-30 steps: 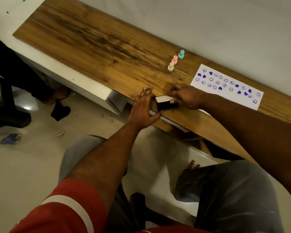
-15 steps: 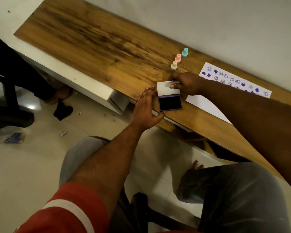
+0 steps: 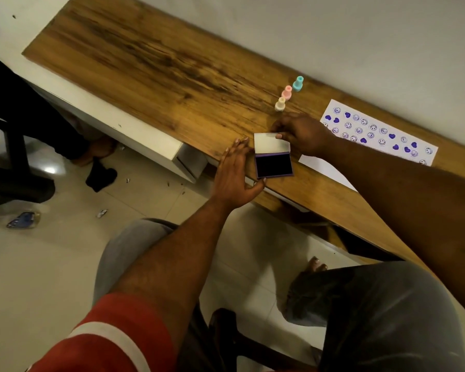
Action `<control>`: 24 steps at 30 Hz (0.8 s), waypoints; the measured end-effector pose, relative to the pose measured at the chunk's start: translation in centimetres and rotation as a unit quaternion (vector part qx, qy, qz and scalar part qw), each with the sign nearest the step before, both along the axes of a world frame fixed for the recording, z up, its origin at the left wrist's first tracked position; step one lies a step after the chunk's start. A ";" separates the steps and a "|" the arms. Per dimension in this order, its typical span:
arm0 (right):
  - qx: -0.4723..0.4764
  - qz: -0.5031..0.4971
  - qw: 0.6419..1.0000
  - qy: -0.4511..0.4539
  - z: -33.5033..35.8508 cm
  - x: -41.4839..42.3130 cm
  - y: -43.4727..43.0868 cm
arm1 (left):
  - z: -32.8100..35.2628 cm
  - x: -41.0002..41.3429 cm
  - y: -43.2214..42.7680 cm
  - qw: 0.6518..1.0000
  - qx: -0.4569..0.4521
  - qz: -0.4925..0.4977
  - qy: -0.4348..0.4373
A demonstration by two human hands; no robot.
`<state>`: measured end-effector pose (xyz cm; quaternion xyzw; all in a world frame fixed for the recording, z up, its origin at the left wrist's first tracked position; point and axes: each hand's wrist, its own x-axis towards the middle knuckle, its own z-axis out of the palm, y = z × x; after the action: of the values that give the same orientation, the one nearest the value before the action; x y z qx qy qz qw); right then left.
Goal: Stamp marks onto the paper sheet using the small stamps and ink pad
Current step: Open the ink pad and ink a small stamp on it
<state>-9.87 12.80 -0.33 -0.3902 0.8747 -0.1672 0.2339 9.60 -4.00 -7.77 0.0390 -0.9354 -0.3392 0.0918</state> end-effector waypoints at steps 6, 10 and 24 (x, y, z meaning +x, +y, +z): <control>-0.023 -0.159 0.974 0.163 0.1 0.0 -0.3 | 0.9 0.0 -0.5 1.000 0.017 0.004 -0.011; 0.063 -0.144 0.956 0.249 0.8 -1.3 -1.6 | 2.3 -1.7 -1.8 0.993 0.000 0.107 0.043; 0.232 -0.084 0.936 0.252 1.2 -2.7 -7.6 | 2.2 -3.9 -3.8 0.987 0.021 0.147 -0.060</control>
<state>-12.54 5.17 0.84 -0.2793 0.9491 0.1251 0.0746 5.74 -7.84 -5.58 0.1981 -0.9159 -0.3390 0.0833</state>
